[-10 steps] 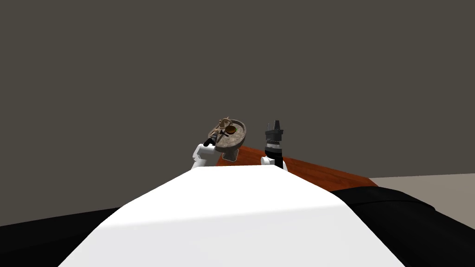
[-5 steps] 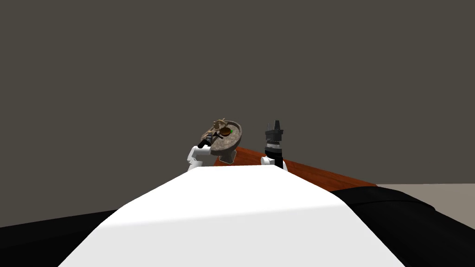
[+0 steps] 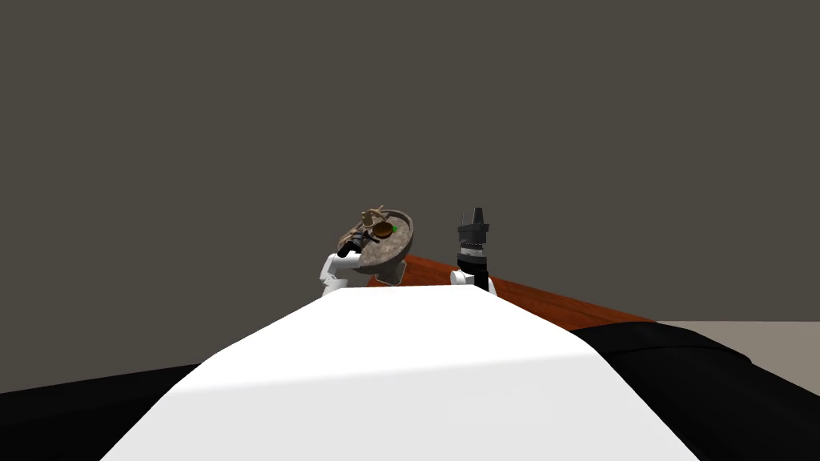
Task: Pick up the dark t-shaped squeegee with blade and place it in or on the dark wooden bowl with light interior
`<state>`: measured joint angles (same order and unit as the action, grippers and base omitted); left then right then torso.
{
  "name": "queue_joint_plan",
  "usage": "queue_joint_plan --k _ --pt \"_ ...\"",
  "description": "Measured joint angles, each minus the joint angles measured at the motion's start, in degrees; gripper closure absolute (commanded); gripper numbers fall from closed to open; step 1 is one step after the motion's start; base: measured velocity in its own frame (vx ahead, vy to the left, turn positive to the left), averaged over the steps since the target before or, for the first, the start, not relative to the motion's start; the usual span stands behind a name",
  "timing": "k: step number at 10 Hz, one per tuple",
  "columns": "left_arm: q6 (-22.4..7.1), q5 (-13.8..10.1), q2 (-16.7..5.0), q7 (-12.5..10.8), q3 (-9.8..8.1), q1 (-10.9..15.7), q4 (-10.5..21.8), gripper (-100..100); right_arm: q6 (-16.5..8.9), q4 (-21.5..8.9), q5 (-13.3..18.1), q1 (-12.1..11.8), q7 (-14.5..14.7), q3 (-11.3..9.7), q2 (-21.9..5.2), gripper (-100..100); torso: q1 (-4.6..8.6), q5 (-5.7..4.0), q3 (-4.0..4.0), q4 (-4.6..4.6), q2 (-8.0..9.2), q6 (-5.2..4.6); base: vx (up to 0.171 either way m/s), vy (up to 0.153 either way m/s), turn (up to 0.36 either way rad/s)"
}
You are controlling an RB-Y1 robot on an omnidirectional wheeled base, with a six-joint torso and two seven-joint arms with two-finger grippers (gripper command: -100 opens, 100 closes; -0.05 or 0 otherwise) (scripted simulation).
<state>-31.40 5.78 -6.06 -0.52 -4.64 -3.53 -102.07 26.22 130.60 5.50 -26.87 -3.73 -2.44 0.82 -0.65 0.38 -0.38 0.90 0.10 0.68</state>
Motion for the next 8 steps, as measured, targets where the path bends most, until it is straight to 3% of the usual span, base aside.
queue_joint_plan --k 1,5,6,7,8 --pt "0.0 0.0 0.0 0.0 0.0 0.1 0.0 100 0.0 0.0 0.0 0.0 0.0 0.0 0.0 0 -0.03 0.01 0.02 0.01 0.07 0.02 0.006 -0.001 0.007" --pt "0.0 0.0 -0.1 0.1 -0.02 0.0 0.0 100 0.0 0.0 0.0 0.0 0.0 0.0 0.0 0 -0.02 0.03 0.17 -0.07 0.3 -0.03 0.0 0.0 0.0" --pt "0.0 0.1 -0.1 0.1 -0.02 0.0 0.0 0 0.0 0.0 0.0 0.0 0.0 0.0 0.0 0 -0.02 0.03 0.17 -0.07 0.3 -0.03 0.0 0.0 0.0" --pt "0.0 0.1 -0.1 0.1 -0.03 0.0 0.0 100 0.0 0.0 0.0 0.0 0.0 0.0 0.0 0 -0.02 0.03 0.17 -0.08 0.3 -0.04 0.0 0.0 0.0" --pt "0.0 0.1 -0.1 0.1 -0.03 0.0 0.0 0 0.0 0.0 0.0 0.0 0.0 0.0 0.0 0 -0.02 0.03 0.17 -0.08 0.29 -0.04 0.0 0.0 0.0"
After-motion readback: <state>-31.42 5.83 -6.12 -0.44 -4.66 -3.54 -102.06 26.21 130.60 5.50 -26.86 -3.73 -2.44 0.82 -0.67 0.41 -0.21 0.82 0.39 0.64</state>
